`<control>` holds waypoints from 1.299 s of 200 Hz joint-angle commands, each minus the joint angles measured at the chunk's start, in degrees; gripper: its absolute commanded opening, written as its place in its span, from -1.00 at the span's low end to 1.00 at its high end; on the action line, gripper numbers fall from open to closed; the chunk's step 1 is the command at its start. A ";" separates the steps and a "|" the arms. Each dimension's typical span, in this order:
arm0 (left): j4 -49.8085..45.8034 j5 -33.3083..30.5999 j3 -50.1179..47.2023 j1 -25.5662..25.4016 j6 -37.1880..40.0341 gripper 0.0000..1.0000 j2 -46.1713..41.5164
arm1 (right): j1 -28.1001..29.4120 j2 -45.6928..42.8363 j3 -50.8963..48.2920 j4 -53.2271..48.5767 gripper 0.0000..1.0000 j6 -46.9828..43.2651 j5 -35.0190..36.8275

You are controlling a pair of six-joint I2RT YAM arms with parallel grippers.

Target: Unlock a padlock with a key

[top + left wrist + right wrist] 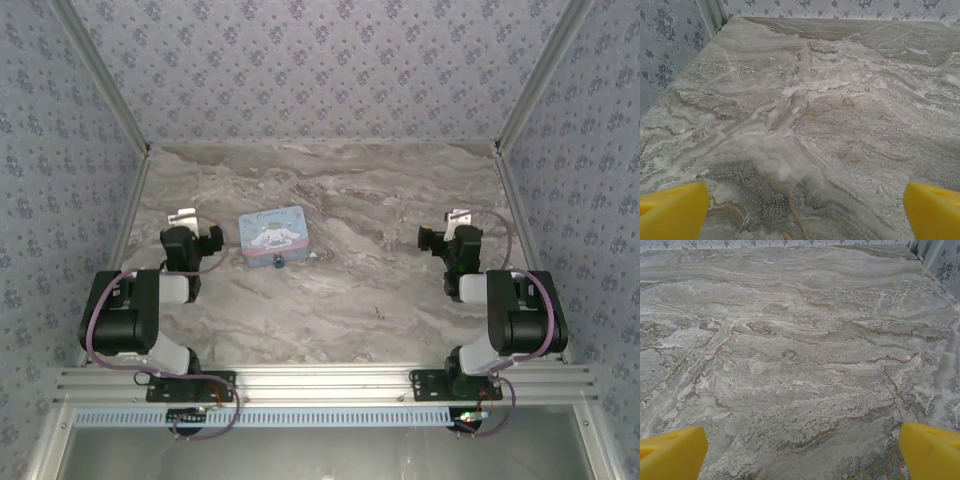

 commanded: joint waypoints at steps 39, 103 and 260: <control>0.13 -0.61 0.38 0.16 -0.41 0.99 0.23 | 0.36 0.42 0.37 0.43 1.00 -0.71 1.05; 0.15 -0.57 0.39 0.13 -0.51 0.99 0.26 | 0.02 0.45 0.46 0.07 1.00 -0.45 0.15; -45.48 9.59 9.39 -0.50 -23.55 0.99 -35.96 | 2.42 -25.32 9.48 -42.44 1.00 11.15 -4.45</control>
